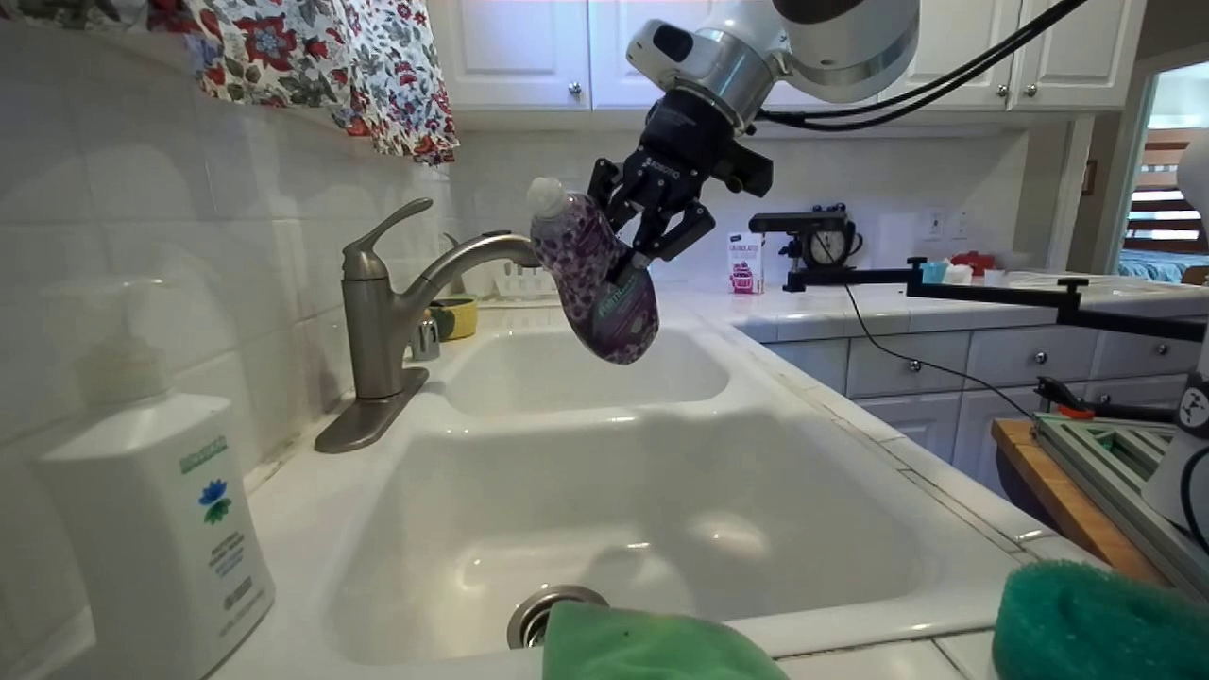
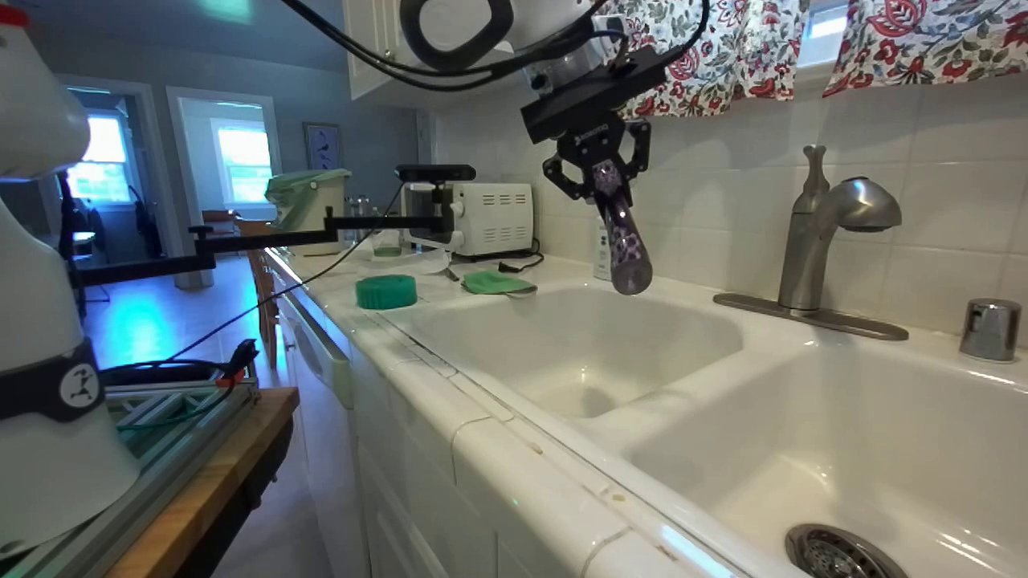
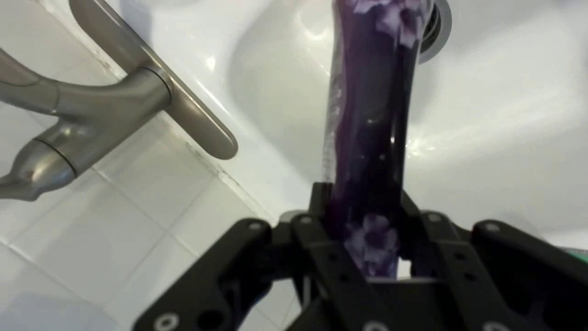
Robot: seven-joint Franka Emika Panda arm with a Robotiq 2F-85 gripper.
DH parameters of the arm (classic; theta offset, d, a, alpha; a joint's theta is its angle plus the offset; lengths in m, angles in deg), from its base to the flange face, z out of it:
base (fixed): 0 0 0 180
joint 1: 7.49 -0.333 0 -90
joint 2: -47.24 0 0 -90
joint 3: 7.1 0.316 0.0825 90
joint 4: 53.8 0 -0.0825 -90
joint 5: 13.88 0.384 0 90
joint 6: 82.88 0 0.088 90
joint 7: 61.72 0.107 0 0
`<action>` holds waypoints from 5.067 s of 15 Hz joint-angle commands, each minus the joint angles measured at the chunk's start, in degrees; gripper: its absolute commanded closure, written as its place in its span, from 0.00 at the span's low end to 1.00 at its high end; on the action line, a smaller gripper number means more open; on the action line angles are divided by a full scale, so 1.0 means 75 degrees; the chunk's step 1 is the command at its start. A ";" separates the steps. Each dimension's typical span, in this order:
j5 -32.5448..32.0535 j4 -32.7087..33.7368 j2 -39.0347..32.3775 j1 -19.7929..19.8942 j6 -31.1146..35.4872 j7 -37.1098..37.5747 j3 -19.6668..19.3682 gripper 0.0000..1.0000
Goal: Pick up the purple bottle and pour some of its contents in the sink
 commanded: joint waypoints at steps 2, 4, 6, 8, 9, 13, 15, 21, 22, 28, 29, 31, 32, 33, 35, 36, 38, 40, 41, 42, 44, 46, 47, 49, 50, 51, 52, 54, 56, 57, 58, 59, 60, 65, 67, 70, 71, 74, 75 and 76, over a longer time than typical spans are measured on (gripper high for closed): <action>-0.2515 -0.0379 0.0496 0.0490 -0.0035 0.1644 0.0095 0.90; -0.3650 -0.0383 0.0621 0.0412 -0.0100 0.2340 -0.0163 0.90; -0.4626 -0.0342 0.0749 0.0489 -0.0242 0.2929 -0.0218 0.90; -0.5340 -0.0265 0.0856 0.0472 -0.0478 0.3387 -0.0263 0.90; -0.5718 -0.0244 0.0913 0.0478 -0.0578 0.3577 -0.0263 0.90; -0.6859 -0.0189 0.1038 0.0477 -0.1000 0.4064 -0.0234 0.90; -0.7382 -0.0143 0.1069 0.0497 -0.1176 0.4235 -0.0221 0.90; -0.9678 0.0116 0.1007 0.0705 -0.1617 0.5175 -0.0070 0.90; -1.0028 0.0154 0.0976 0.0699 -0.1679 0.5326 -0.0081 0.90; -1.2083 0.0280 0.0751 0.0555 -0.2010 0.6316 -0.0031 0.90; -1.2520 0.0323 0.0684 0.0543 -0.2088 0.6533 -0.0015 0.90; -1.3207 0.0421 0.0575 0.0471 -0.2281 0.6857 -0.0015 0.90; -1.3514 0.0466 0.0489 0.0441 -0.2319 0.7030 -0.0029 0.90; -1.3779 0.0532 0.0417 0.0395 -0.2421 0.7157 -0.0036 0.90; -1.4207 0.0639 0.0273 0.0318 -0.2575 0.7357 -0.0045 0.90; -1.4364 0.0672 0.0223 0.0277 -0.2634 0.7426 -0.0046 0.90; -1.4719 0.0741 0.0123 0.0209 -0.2783 0.7510 -0.0045 0.90; -1.4954 0.0791 0.0025 0.0149 -0.2873 0.7600 -0.0047 0.90; -1.5014 0.0805 -0.0003 0.0128 -0.2910 0.7629 -0.0050 0.90; -1.5067 0.0814 -0.0030 0.0105 -0.2942 0.7676 -0.0051 0.90; -1.5117 0.0838 -0.0070 0.0076 -0.2978 0.7678 -0.0057 0.90; -1.5117 0.0866 -0.0091 0.0062 -0.2994 0.7680 -0.0059 0.90; -1.5117 0.0872 -0.0103 0.0064 -0.2988 0.7686 -0.0064 0.90; -1.4828 0.0882 -0.0136 0.0061 -0.2900 0.7655 -0.0079 0.90; -1.4420 0.0883 -0.0179 0.0053 -0.2753 0.7666 -0.0093 0.90; -1.4295 0.0896 -0.0196 0.0057 -0.2666 0.7787 -0.0099 0.90; -1.4191 0.0934 -0.0232 0.0063 -0.2599 0.7947 -0.0103 0.90; -1.3865 0.0977 -0.0295 0.0085 -0.2404 0.8166 -0.0127 0.90; -1.3409 0.0981 -0.0346 0.0110 -0.2153 0.8353 -0.0176 0.90; -1.3269 0.0994 -0.0364 0.0121 -0.2051 0.8443 -0.0200 0.90; -1.3036 0.1002 -0.0403 0.0138 -0.1883 0.8560 -0.0240 0.90; -1.2710 0.1005 -0.0444 0.0139 -0.1730 0.8594 -0.0266 0.90; -1.2474 0.1007 -0.0470 0.0145 -0.1583 0.8647 -0.0287 0.90; -1.0496 0.0886 -0.0789 0.0202 -0.0389 0.8559 -0.0309 0.90; -0.9737 0.0830 -0.0886 0.0249 -0.0005 0.8415 -0.0257 0.90; -0.9053 0.0830 -0.1014 0.0275 0.0373 0.8354 -0.0218 0.90; -0.8890 0.0839 -0.1045 0.0272 0.0439 0.8345 -0.0208 0.90; -0.8499 0.0852 -0.1111 0.0269 0.0588 0.8261 -0.0170 0.90; -0.8360 0.0855 -0.1135 0.0267 0.0623 0.8215 -0.0144 0.90; -0.8041 0.0864 -0.1207 0.0275 0.0746 0.8065 -0.0054 0.90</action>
